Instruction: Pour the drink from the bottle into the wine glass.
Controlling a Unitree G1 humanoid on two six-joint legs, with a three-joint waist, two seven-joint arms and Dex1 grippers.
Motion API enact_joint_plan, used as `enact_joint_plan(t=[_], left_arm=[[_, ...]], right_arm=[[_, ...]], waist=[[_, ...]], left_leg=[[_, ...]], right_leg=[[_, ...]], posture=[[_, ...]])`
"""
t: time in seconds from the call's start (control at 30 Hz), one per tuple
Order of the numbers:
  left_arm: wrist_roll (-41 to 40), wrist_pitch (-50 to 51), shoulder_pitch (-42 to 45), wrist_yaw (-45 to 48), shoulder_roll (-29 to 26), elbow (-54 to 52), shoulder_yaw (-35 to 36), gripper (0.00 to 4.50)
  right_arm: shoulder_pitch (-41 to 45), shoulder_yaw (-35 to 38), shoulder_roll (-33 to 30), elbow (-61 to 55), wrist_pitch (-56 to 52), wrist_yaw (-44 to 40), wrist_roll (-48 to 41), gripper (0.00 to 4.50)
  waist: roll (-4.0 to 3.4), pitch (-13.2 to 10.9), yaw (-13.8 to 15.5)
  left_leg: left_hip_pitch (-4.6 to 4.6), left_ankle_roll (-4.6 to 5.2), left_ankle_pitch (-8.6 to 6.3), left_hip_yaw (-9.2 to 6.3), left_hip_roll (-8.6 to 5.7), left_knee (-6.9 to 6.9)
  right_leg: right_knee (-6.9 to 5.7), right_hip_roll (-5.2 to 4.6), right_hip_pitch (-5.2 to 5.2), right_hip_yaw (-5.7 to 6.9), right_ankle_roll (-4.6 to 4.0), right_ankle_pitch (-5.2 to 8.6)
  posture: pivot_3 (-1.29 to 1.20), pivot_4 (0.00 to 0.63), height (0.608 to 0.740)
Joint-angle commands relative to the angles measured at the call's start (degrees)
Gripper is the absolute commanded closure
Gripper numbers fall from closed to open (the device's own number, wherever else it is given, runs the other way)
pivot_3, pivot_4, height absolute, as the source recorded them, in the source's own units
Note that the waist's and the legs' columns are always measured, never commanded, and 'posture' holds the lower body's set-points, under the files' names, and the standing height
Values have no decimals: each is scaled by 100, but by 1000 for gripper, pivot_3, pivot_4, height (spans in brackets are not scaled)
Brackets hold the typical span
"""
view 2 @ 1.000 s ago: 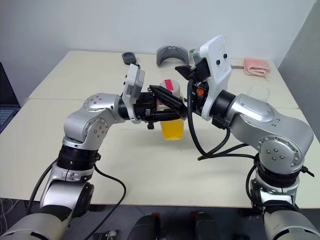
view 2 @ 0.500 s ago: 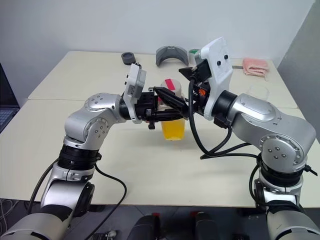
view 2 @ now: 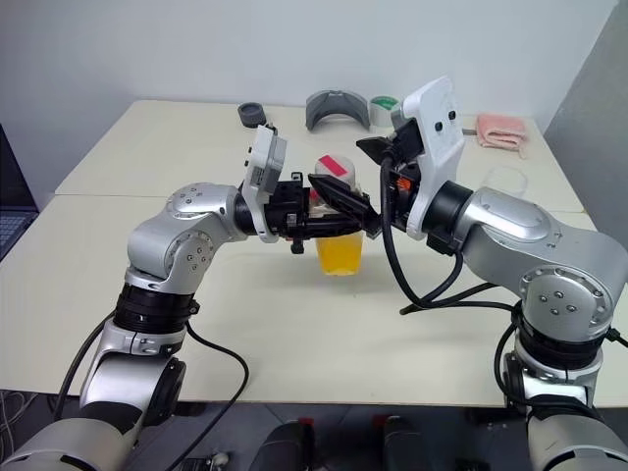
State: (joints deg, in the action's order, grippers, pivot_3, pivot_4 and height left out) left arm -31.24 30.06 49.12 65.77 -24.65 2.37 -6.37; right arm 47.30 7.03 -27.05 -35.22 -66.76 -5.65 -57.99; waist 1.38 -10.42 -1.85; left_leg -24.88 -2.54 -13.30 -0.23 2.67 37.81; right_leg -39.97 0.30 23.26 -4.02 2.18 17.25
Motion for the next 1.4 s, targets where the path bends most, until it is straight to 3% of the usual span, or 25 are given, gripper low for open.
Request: enact_joint_plan(t=[0.03,1.4], left_arm=[[-27,-146,187,70,-4,-142,116,2683],[20,-184,157,96,5,-144,123,2683]], right_arm=[[-6,247,-118,-169,52,110,-114,51],[-118,294,-610,-245,266,482,-1013,51]], waist=[[0,0,0],[0,0,1]], left_leg=[[0,0,0,0,0,0],[0,0,0,0,0,0]], right_leg=[[0,0,0,0,0,0],[0,0,0,-1,0,0]], posture=[[0,150,740],[0,150,740]])
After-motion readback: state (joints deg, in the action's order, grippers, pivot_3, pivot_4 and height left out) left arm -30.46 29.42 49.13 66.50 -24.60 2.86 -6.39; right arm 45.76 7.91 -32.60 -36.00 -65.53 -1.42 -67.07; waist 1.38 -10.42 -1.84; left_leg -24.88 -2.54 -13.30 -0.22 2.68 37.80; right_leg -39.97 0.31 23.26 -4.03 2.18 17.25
